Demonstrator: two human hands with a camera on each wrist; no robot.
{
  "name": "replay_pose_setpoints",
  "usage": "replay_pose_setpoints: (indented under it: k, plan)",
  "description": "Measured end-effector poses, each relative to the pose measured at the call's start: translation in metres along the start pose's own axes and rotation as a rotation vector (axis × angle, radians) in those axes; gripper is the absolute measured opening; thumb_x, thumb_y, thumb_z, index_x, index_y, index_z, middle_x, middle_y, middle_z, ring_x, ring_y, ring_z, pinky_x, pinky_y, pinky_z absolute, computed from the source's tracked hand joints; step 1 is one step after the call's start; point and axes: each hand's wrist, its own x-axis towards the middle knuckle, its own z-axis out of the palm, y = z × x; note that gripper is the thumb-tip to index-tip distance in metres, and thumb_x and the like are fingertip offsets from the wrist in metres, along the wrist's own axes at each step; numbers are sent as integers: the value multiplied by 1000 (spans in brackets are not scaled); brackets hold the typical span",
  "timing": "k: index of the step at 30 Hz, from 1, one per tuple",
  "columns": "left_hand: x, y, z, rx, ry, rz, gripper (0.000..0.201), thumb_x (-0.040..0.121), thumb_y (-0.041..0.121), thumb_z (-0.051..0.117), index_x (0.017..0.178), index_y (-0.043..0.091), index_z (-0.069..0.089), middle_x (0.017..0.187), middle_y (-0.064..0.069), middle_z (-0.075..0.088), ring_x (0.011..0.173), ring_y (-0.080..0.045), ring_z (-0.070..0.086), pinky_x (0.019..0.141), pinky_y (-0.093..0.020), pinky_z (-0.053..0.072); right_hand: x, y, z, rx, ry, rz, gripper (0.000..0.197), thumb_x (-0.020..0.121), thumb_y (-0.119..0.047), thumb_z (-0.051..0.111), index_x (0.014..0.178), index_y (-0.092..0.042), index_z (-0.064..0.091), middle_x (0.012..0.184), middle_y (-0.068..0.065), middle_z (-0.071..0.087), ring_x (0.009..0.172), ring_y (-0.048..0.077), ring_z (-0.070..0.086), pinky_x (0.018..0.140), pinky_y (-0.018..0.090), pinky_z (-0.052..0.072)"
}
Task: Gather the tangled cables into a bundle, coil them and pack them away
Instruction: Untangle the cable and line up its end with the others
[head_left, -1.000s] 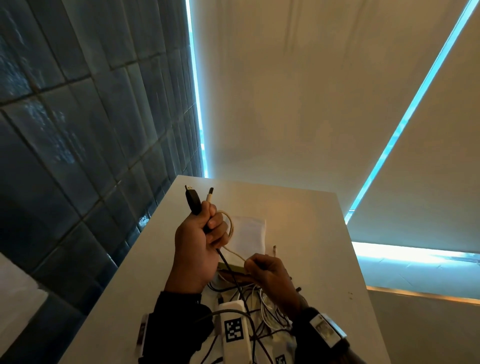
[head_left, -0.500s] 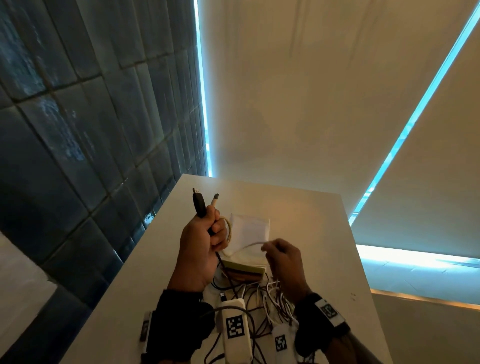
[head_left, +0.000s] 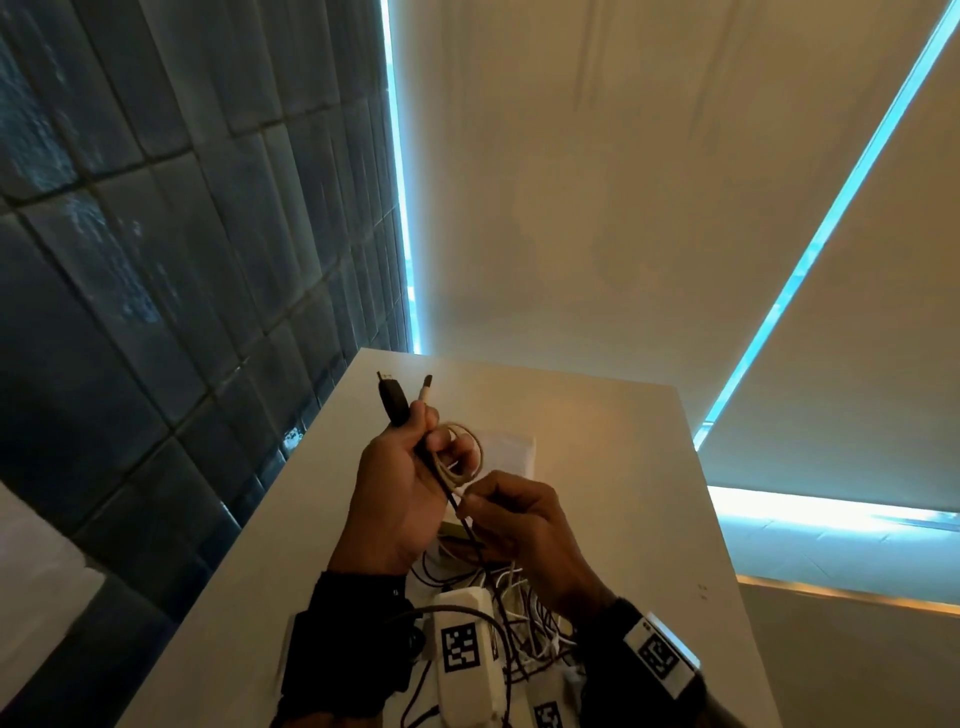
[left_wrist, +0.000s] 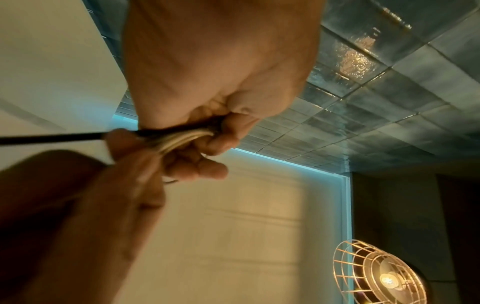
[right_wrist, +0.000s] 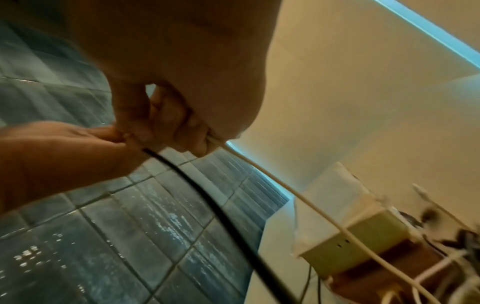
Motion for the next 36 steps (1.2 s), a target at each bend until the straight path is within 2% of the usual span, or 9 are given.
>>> replay_pose_setpoints:
  k: [4, 9, 11, 18, 21, 24, 28, 31, 36]
  plan:
    - [1, 0, 1, 39, -51, 36, 33, 101, 25, 34, 72, 13, 44, 50, 5, 36, 40, -6, 34, 45, -22, 31, 1, 15, -11, 7, 11, 63, 18, 96, -3, 50, 81, 3, 59, 53, -8, 47, 47, 8, 37, 77, 48, 32]
    - [0, 1, 1, 102, -47, 87, 33, 101, 23, 34, 72, 13, 46, 50, 5, 37, 36, -5, 28, 41, -21, 23, 3, 34, -21, -103, 63, 64, 15, 95, 7, 47, 86, 6, 59, 60, -10, 61, 58, 1, 60, 64, 19, 51]
    - [-1, 2, 0, 119, -47, 96, 33, 102, 23, 34, 73, 13, 45, 50, 5, 37, 36, -5, 28, 41, -21, 22, 3, 47, -27, -124, 98, 65, 16, 94, 8, 47, 84, 6, 60, 65, -7, 63, 65, 2, 64, 65, 17, 53]
    - [-2, 6, 0, 138, -40, 106, 32, 101, 23, 35, 72, 13, 46, 51, 4, 37, 38, -5, 29, 39, -19, 25, 7, 80, -43, -292, 219, 98, 25, 93, 5, 52, 70, 0, 61, 61, -8, 57, 57, -3, 55, 60, 12, 44]
    - [-2, 7, 0, 159, -26, 118, 33, 102, 21, 33, 72, 13, 44, 50, 4, 38, 36, -5, 28, 38, -19, 24, 4, 101, -53, -446, 271, 198, 30, 91, -3, 57, 64, -13, 65, 51, -12, 56, 52, -2, 48, 58, 18, 39]
    - [3, 4, -5, 204, 27, 110, 33, 102, 21, 33, 71, 14, 42, 48, 5, 38, 35, -4, 27, 36, -18, 22, 9, 97, -52, -414, 435, 269, 29, 86, -5, 62, 59, -13, 68, 48, -10, 56, 50, 4, 50, 52, 19, 41]
    - [12, -2, -17, 240, 103, 43, 32, 102, 21, 33, 72, 14, 42, 48, 5, 41, 35, -5, 31, 36, -17, 22, 26, 52, -40, -197, 545, 160, 14, 85, -4, 63, 75, 5, 68, 50, -2, 52, 46, 10, 43, 42, 18, 34]
    - [14, -7, -18, 288, 157, 18, 32, 102, 23, 36, 72, 13, 43, 52, 1, 47, 39, -9, 40, 40, -20, 29, 29, 15, -24, -155, 446, -9, 14, 89, -10, 62, 84, 3, 66, 55, 0, 51, 46, 8, 37, 41, 19, 28]
    - [12, -10, -8, 332, 227, 33, 27, 100, 24, 44, 82, 9, 56, 54, -1, 65, 51, -12, 60, 64, -30, 44, 20, -11, 3, -159, 270, -195, 13, 92, -6, 59, 84, 3, 65, 60, 9, 52, 50, 8, 41, 47, 17, 34]
